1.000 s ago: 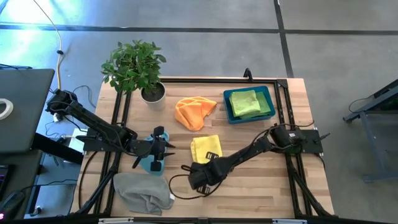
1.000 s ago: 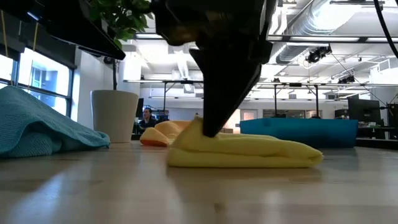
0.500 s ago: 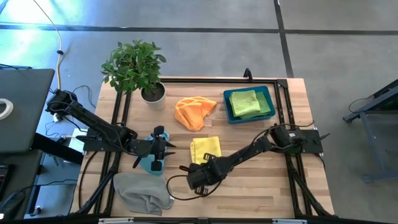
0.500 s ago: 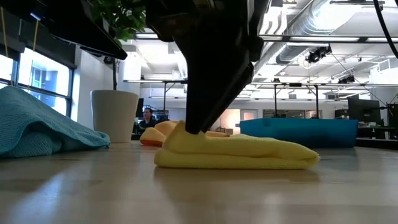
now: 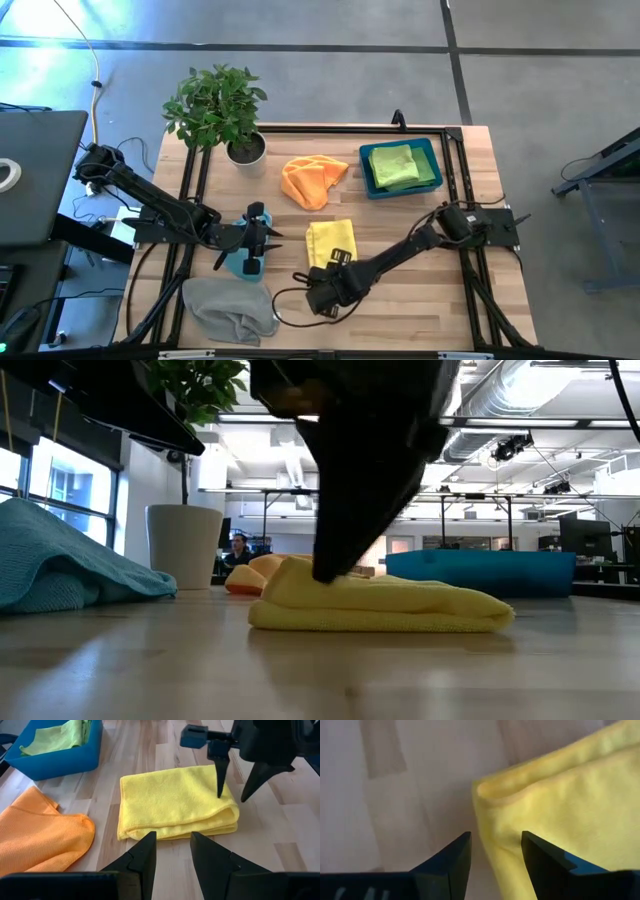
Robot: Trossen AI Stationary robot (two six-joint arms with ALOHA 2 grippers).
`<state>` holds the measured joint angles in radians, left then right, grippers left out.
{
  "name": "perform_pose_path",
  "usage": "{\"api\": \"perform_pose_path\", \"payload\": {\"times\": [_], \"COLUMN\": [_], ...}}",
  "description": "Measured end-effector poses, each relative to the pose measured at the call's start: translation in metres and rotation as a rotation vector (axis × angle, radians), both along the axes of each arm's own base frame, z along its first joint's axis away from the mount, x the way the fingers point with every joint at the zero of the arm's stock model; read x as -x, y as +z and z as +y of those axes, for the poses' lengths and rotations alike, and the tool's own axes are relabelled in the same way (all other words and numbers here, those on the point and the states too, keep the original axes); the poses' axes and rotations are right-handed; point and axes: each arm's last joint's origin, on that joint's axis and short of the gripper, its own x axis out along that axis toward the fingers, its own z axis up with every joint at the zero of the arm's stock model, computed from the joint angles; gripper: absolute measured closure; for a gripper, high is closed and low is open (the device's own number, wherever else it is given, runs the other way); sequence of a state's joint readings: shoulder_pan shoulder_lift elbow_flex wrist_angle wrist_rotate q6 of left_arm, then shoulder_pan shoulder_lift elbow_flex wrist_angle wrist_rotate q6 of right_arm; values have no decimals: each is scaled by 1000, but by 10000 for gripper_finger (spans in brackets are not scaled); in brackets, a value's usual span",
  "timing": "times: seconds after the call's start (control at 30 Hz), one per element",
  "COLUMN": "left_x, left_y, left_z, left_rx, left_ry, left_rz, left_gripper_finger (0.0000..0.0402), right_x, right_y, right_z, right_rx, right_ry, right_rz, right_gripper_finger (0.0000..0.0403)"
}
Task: Fold microfiber towels
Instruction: Fold the yellow microfiber cloth, then put the yellow microfiber cloth into the blue bin
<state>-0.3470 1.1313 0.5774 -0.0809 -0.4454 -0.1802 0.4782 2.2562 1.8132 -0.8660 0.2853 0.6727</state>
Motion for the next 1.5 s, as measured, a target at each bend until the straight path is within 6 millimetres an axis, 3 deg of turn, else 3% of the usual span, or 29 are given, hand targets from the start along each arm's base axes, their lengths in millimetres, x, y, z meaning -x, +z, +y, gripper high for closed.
{"api": "perform_pose_path", "payload": {"times": [0.53,0.67,0.87,0.97,1.2,1.5], "left_x": [0,0,0,0,0,0], "left_y": [0,0,0,0,0,0], "left_z": [0,0,0,0,0,0], "left_rx": [1,1,1,1,2,1], "left_ry": [0,0,0,0,0,-1], "left_rz": [-2,-2,-2,-2,-2,-3], "left_gripper_finger": [291,291,291,291,291,291], "right_x": [18,19,18,18,5,-4], "right_y": [-36,-40,-41,-42,-16,55], "right_z": [-2,-3,-3,-4,-12,-57], "right_rx": [47,57,70,64,18,162], "right_ry": [-26,-18,29,25,14,81], "right_rz": [13,14,24,27,105,272], "right_gripper_finger": [239,278,386,390,400,401]}}
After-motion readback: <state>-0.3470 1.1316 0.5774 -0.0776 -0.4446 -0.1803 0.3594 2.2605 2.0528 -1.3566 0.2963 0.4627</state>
